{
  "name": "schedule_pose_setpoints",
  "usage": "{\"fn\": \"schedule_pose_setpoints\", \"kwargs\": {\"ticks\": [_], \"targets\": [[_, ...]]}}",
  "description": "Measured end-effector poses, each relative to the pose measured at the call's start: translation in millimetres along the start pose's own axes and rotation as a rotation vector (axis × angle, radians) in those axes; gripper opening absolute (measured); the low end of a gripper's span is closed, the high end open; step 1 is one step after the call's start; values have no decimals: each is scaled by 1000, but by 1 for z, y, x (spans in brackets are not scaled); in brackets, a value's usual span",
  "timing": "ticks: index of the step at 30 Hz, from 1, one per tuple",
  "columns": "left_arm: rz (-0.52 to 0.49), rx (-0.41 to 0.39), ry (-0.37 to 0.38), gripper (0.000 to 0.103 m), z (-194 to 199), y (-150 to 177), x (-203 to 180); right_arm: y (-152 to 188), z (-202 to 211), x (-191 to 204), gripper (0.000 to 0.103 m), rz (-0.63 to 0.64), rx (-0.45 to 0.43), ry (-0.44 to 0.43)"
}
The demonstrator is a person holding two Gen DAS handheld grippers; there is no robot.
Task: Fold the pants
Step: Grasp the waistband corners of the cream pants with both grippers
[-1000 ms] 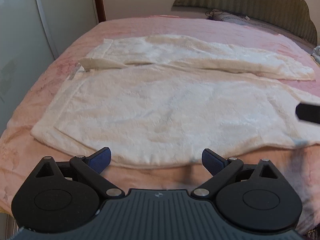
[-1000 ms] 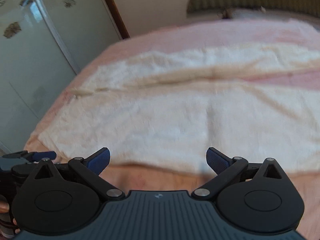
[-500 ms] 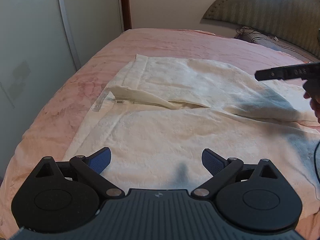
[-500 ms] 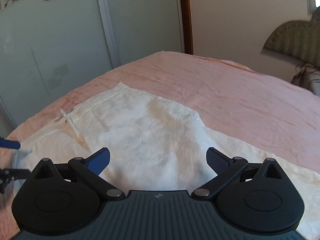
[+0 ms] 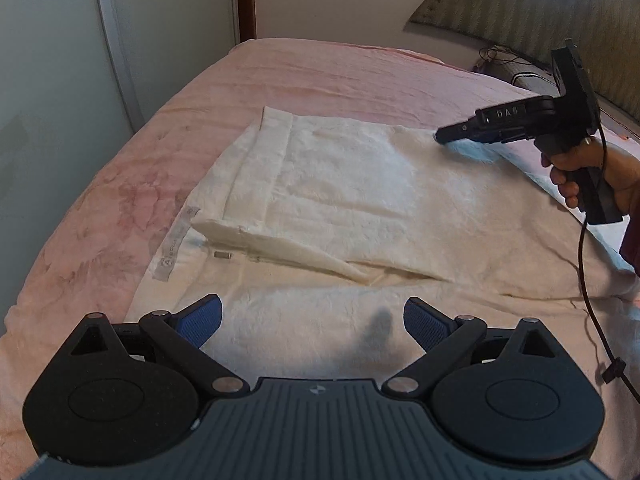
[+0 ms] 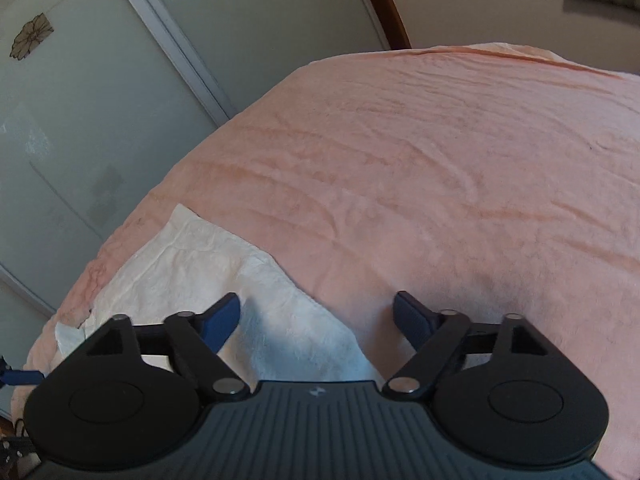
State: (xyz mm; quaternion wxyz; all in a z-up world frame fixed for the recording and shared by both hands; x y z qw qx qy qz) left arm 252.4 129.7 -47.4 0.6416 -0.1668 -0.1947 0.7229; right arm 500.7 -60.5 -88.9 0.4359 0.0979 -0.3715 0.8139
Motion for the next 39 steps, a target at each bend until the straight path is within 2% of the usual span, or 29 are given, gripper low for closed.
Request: {"fn": "schedule_pose_setpoints", "kwargs": {"ticks": [1,3,8,12,15,19,21,23,25,26,27,29,32,33,34,35,36,39], "targets": [[11,0,-2,99,-3,-7,3,0,-1,3,34,13,13,-18],[46,-3,27,99,-9,-22,6,4,1,11,24,74,19,14],[224,-1,185,97,-27,-70,20,28,29,74,15,406,-95,208],[363,-41,358,98,-35,-109,30,74,40,133,10,719,-115,359],[449,1,406,98,-52,-129,34,106,37,158,8,863,-104,407],[579,76,486,96,-82,-151,40,128,28,171,8,961,-90,432],[644,111,489,96,-88,-156,42,124,27,165,8,910,-81,406],[585,86,489,97,-81,-158,35,100,41,149,9,797,-171,387],[524,60,442,97,-73,-155,29,70,45,114,34,585,-108,288],[505,48,418,97,-70,-153,27,53,44,95,60,472,-107,234],[484,41,404,97,-68,-150,25,39,44,76,78,387,-117,167],[465,39,389,97,-67,-147,23,19,41,42,76,248,-130,106],[464,49,389,97,-71,-146,22,3,24,11,76,75,-70,-60],[475,56,395,97,-73,-146,23,2,16,7,74,50,-51,-83],[484,61,413,97,-75,-146,24,3,6,7,67,47,-11,-101],[495,65,435,97,-76,-146,25,7,0,11,37,69,8,-83],[509,68,455,97,-78,-147,26,11,-5,19,21,113,23,-51],[561,71,496,97,-83,-150,36,33,8,64,18,357,-31,89]]}}
Point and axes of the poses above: each gripper's, at about its wrist camera, not at the fingertips, and z roughly against the way its jaws point, x to its left, y to its underside, the point moved 8 cm from there along -z, roughly the way its jaws point, and after that the axes turned 9 degrees about x, right-handed, at the moved point
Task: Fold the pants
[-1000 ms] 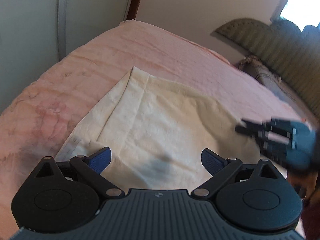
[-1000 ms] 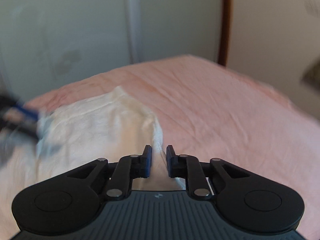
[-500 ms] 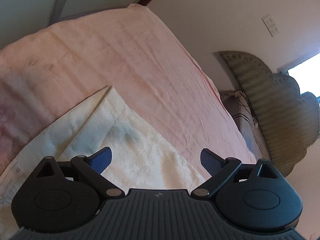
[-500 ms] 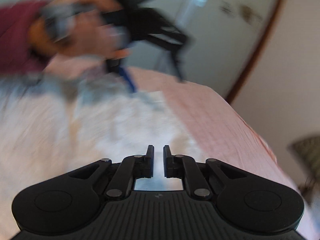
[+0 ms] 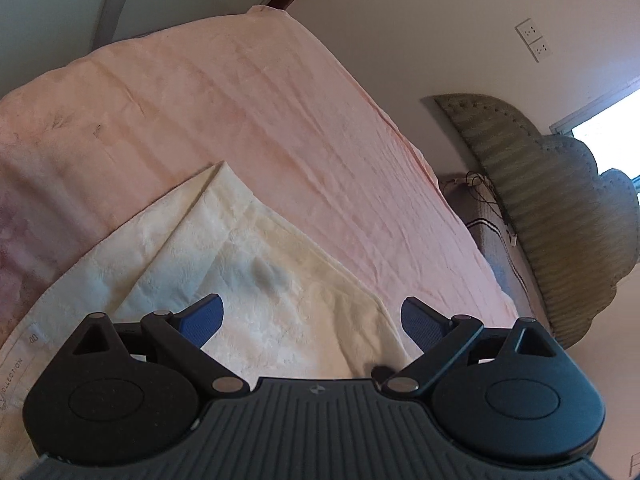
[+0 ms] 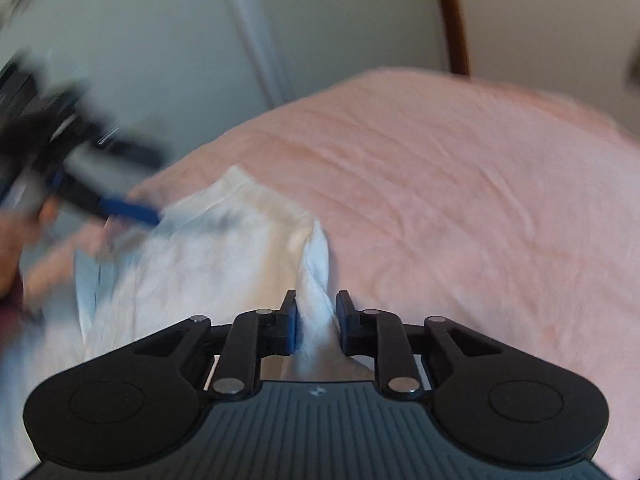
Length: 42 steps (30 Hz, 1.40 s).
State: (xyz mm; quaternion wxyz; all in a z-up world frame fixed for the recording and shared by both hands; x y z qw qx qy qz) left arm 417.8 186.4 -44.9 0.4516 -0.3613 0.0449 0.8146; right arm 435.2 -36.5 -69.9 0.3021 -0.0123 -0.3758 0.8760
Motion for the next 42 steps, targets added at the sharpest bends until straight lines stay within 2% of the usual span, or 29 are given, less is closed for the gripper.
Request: {"fn": "schedule_pose_setpoints", "kwargs": {"ticks": [5,7,9,11,13,14,15,17,19,21,22,23,24,26,29,32,35,36,37,39,40,42], "targets": [[106,-3,59,97,2,-13,15,31,38,100,14,524,-23,305],[129,-2,69,95,4,-12,18,46,41,128,11,635,-24,339],[151,0,75,84,5,-9,21,58,39,144,10,698,-24,355],[172,12,80,46,7,-3,24,63,35,147,10,697,-26,362],[162,31,88,26,8,5,23,67,32,147,10,672,-29,358],[149,27,84,3,9,8,22,69,32,146,10,660,-36,354],[147,3,77,0,13,11,23,70,32,146,10,647,-39,351],[134,-41,61,0,24,21,22,71,36,147,10,630,-55,355],[78,-99,51,0,41,38,15,73,41,150,10,605,-72,356],[13,-130,55,0,61,63,8,77,50,152,11,589,-80,398],[-8,-139,67,0,71,74,7,83,54,150,13,594,-77,449],[-19,-145,77,0,79,84,7,89,59,150,22,604,-81,506],[-27,-148,84,0,86,93,9,96,65,147,36,611,-80,550],[-22,-147,96,0,96,105,14,110,74,136,51,590,-48,601],[11,-118,125,0,101,112,24,126,88,111,51,511,-12,644],[8,-119,115,0,101,115,25,129,96,88,50,469,11,694],[-17,-132,93,0,100,117,23,127,93,69,49,448,41,708],[-28,-136,83,0,99,119,23,128,88,65,46,458,65,717],[-32,-139,76,0,98,119,23,131,81,61,42,474,99,718],[-17,-132,73,0,97,121,28,134,74,61,16,489,128,702],[-11,-130,72,0,98,123,31,135,74,65,10,493,132,708],[-16,-129,67,0,106,128,33,139,80,79,7,512,135,728]]}}
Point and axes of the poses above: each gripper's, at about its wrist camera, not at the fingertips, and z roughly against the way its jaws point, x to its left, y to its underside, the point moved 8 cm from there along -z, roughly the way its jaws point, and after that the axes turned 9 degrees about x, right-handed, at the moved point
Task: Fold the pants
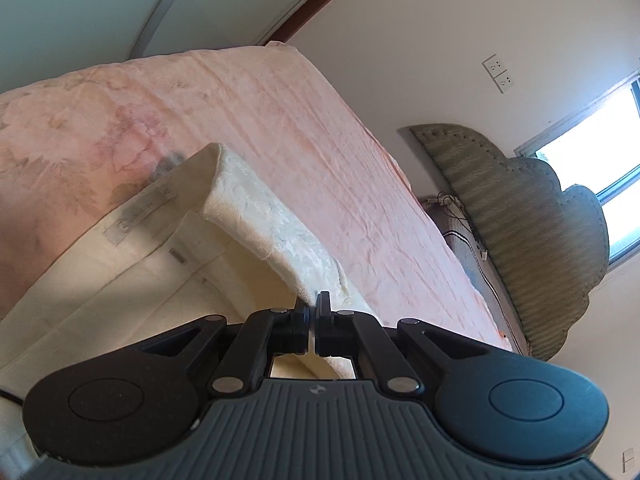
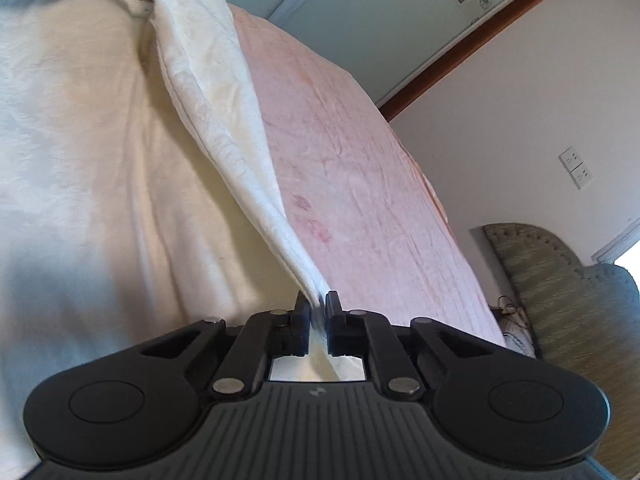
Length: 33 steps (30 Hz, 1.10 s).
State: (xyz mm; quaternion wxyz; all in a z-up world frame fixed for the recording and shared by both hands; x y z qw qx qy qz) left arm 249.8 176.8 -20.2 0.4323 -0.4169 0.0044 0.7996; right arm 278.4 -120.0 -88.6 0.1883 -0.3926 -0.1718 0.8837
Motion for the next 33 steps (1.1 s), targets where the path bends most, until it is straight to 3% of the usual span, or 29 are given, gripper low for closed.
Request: {"fn": "schedule_pose_setpoints", "kwargs": {"ticks": [6,12,17,22,26,30,33], "targets": [[-44,5,18,0,49,30,11,12,83,16,6,-83,-48,-63],[-61,50,-80,0,76,74,48,36,143,75,5,-154,-50,-225],[-37,83,-119,0,79,89,68,47,147,101,5,-202,-36,-267],[-99,40,-162,0,90,88,68,45,164,94,5,-252,-67,-309],[-74,94,-241,0,73,96,83,44,156,103,5,-248,-51,-337],[-54,117,-240,0,68,98,93,47,150,110,6,-258,-30,-348],[-103,118,-267,4,70,100,88,51,150,127,8,-255,-17,-356]]}}
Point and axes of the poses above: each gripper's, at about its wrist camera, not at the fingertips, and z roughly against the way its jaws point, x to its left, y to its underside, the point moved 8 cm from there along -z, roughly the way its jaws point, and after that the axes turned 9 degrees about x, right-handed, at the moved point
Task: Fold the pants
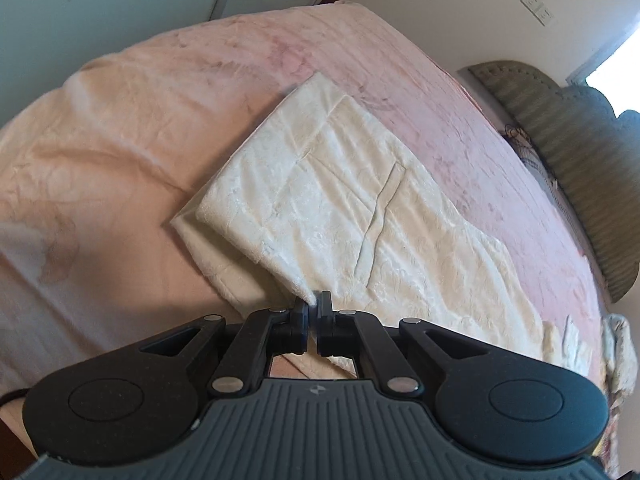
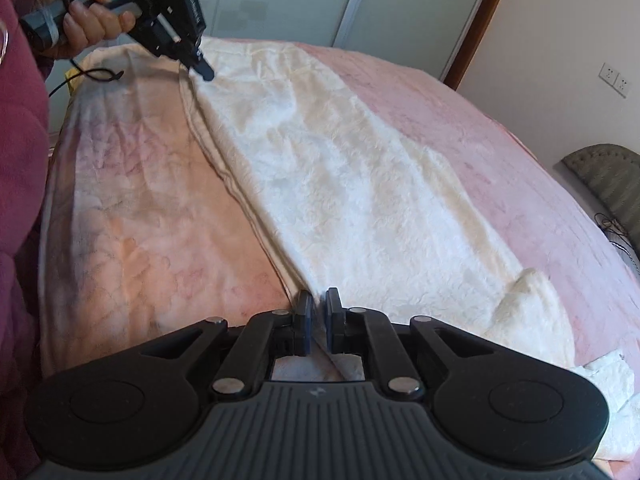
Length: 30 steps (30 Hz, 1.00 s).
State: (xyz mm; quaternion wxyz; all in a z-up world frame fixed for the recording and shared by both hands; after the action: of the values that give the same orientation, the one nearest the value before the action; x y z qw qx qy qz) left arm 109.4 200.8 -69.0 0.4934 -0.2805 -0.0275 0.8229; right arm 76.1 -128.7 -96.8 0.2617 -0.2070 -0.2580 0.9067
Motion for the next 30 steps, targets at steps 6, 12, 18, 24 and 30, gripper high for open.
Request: {"fn": "schedule_pose_setpoints", "kwargs": {"ticks": [6,12,18,24,30], "targets": [[-31,21,-26,18,19,-1,-8,6,21,-9,14,-99,-41,-123],[-173,-70,-72,18,47,-6,-50,9,38,-60,15,-371,-160,-130],[-404,4,53,23,22,15,-140,33,14,-54,15,-441,-48,-168],[-662,176,212,31,-33,74,-237,117,70,-159,16,-717,-61,183],[-806,314,289,32,-83,135,-293,252,67,-270,16,-1031,135,376]]}}
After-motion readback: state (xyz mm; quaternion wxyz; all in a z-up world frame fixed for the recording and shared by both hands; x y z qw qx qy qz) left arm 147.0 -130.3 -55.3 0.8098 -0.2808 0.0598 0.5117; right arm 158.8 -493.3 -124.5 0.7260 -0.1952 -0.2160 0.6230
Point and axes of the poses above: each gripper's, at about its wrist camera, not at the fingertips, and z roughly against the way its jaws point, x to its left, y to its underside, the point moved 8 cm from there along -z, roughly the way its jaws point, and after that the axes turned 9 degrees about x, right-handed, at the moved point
